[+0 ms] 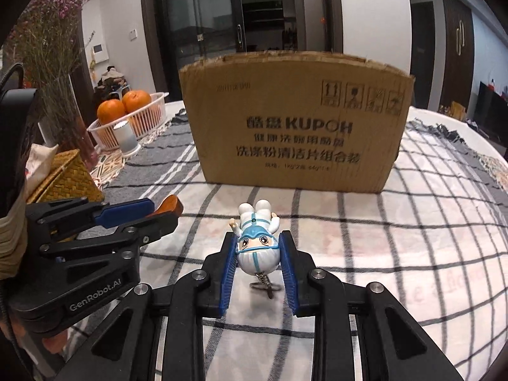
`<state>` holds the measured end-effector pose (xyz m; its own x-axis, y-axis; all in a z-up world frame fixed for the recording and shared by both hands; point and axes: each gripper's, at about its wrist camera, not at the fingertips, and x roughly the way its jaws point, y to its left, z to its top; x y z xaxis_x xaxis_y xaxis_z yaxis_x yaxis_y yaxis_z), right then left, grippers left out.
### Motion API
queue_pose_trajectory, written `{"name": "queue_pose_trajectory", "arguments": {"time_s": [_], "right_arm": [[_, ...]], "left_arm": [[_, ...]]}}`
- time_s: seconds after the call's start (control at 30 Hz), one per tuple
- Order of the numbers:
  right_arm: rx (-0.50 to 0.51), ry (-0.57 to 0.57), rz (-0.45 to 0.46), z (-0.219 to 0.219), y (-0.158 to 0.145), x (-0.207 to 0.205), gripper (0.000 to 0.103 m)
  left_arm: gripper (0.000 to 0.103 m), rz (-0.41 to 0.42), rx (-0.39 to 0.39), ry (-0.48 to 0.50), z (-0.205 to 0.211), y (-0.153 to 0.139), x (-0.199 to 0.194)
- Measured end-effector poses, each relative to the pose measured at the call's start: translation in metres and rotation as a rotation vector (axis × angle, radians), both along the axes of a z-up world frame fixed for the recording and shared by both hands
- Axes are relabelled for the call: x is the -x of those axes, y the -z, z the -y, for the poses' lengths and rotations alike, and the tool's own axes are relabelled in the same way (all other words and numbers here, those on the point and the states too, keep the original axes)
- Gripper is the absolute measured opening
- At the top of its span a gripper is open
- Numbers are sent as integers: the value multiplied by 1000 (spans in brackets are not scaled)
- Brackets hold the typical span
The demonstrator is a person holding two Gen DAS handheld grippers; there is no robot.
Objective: Organize rigid objects
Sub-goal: 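Grasp and lift the brown comb with the left gripper while the right lifts the figurine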
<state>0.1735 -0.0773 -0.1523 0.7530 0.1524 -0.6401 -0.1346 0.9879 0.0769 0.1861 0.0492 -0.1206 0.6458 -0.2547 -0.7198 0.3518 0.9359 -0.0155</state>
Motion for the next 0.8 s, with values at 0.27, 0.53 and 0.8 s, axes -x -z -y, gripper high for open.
{"name": "queue_pose_trajectory", "arguments": {"time_s": [0.27,0.53,0.8], "right_arm": [[-15,14,44,10,-21,12,29],[-19,28,107,20,-48,24,29],[-15,44,174,33,-80,28,29]], "left_arm": [[29,29,27,-57,3,-25,15],[29,86,21,-98,9,-56,28],[29,155,34,-107,18,-89,37]]}}
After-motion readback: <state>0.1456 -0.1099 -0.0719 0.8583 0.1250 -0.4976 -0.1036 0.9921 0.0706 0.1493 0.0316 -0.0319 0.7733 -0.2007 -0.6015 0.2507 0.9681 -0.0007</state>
